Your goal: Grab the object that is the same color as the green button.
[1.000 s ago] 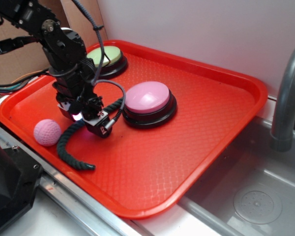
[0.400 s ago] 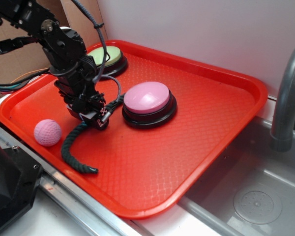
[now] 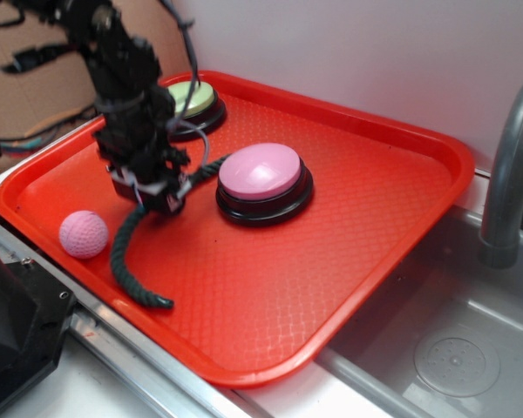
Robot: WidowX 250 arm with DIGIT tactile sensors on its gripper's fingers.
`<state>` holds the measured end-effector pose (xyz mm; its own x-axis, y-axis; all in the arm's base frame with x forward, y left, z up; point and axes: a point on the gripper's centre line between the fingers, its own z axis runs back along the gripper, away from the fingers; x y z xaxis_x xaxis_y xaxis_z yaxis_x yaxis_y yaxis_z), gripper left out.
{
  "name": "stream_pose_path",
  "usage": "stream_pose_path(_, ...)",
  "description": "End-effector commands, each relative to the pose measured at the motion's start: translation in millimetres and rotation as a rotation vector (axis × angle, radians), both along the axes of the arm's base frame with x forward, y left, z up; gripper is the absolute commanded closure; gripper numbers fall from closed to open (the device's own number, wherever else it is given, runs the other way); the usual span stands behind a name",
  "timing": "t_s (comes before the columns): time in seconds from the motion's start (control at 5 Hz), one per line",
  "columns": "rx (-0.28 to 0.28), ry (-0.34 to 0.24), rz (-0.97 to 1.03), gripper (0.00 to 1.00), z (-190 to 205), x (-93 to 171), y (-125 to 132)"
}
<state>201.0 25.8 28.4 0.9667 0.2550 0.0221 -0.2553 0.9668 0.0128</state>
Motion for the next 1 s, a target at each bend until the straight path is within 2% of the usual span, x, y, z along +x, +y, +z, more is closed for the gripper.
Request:
stream_pose_path(0.0, 0.058, -0.021, 0.115, 1.0, 105, 35, 10)
stream_pose_path(0.2, -0.005, -0.069, 0.092, 1.0, 155, 36, 14)
stream_pose_path(0.4, -0.026, -0.129, 0.084, 1.0, 187, 32, 17)
stream_pose_path(0.8, 0.051, -0.108, 0.196, 1.0, 176, 32, 27)
